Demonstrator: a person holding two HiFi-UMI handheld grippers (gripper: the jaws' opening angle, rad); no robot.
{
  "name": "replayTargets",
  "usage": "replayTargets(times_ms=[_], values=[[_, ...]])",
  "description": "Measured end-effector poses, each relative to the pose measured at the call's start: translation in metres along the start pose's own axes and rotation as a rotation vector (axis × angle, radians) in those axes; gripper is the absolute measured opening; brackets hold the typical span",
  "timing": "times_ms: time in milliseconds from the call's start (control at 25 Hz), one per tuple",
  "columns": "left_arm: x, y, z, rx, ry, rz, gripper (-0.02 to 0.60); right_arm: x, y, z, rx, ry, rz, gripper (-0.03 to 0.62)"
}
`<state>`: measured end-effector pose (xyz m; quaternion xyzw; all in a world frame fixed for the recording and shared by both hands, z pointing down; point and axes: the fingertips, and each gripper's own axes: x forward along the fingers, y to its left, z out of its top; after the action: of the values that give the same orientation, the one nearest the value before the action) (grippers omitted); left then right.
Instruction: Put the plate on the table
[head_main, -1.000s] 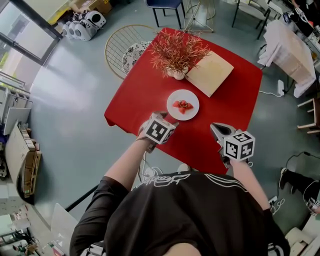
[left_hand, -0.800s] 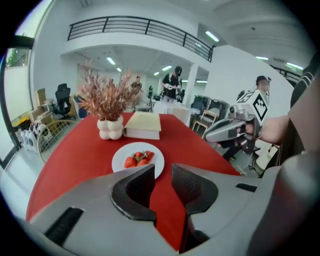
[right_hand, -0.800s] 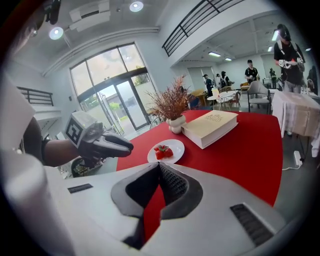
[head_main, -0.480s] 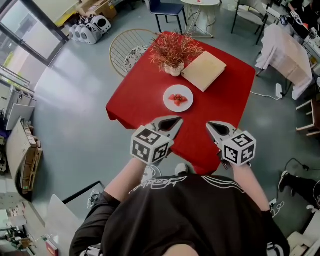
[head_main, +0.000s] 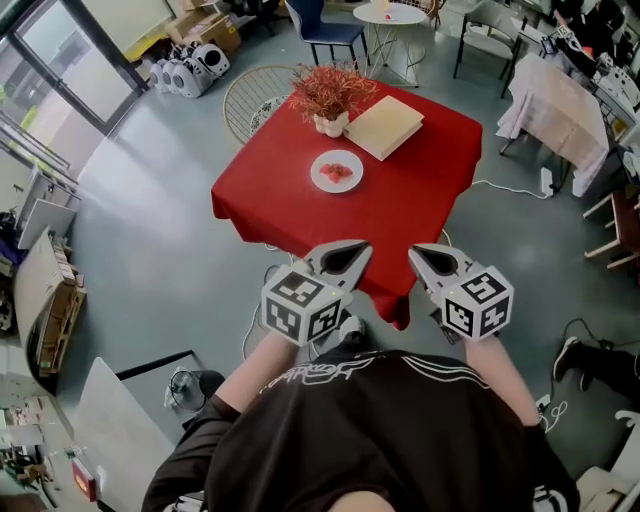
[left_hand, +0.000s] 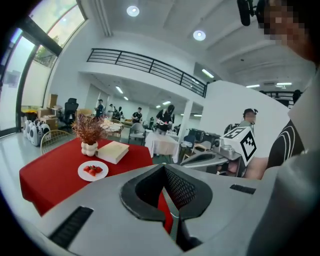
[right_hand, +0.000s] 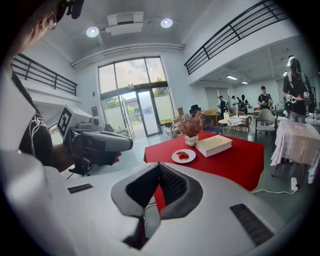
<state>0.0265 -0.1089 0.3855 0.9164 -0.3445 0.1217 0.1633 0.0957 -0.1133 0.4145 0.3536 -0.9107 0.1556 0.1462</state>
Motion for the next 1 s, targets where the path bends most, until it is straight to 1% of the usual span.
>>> replayTargets(times_ms=[240,440,640,840,1000], values=[[-0.022,-0.074,-0.033,0.006,-0.003,0.068,0.006,-0.073,0.036,-0.035,-0.004,-0.008,0.030,0.008],[-0.044,-0.128,-0.049,-0.004,-0.017,0.073,0.006,-0.116,0.066,-0.051,0.029,-0.039,0.086,0.008],[-0.059,-0.155,-0.059,0.042,-0.002,0.110,0.006,-0.140,0.087,-0.057,0.021,-0.067,0.097,0.008],[-0.068,-0.173,-0.069,0.027,-0.002,0.097,0.006,-0.150,0.104,-0.065,0.006,-0.066,0.112,0.008],[-0.069,-0.178,-0.078,0.003,0.001,0.095,0.006,-0.156,0.108,-0.072,-0.004,-0.056,0.123,0.008]])
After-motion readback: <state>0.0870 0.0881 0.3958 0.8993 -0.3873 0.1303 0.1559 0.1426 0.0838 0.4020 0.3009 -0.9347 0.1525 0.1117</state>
